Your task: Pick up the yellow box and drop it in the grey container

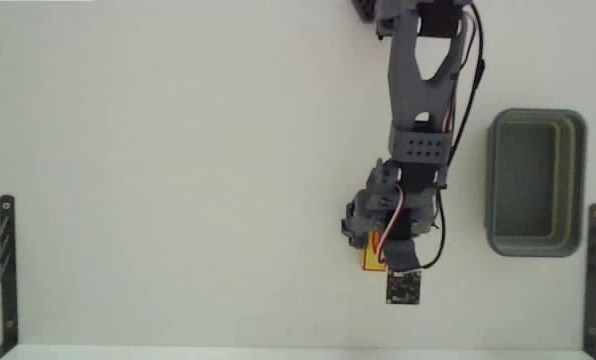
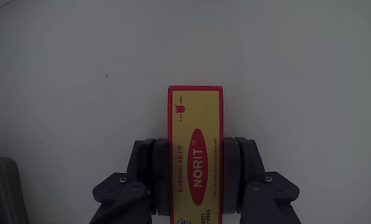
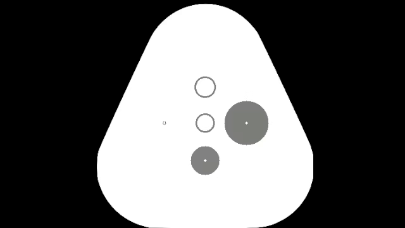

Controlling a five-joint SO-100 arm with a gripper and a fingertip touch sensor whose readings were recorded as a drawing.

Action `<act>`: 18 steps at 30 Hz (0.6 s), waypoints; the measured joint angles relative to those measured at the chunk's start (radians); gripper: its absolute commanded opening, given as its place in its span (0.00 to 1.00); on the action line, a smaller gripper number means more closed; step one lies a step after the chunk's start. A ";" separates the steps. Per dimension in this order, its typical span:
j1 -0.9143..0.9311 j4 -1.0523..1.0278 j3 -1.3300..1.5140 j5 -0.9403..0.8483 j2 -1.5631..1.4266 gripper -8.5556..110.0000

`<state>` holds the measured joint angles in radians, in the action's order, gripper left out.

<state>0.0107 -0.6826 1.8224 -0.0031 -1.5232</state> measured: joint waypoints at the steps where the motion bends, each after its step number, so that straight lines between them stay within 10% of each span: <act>1: 0.000 0.000 0.000 0.000 0.000 0.37; 18: 0.000 -0.140 -0.081 0.000 0.002 0.37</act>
<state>0.0107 -0.8222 1.7411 -0.0031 -1.5217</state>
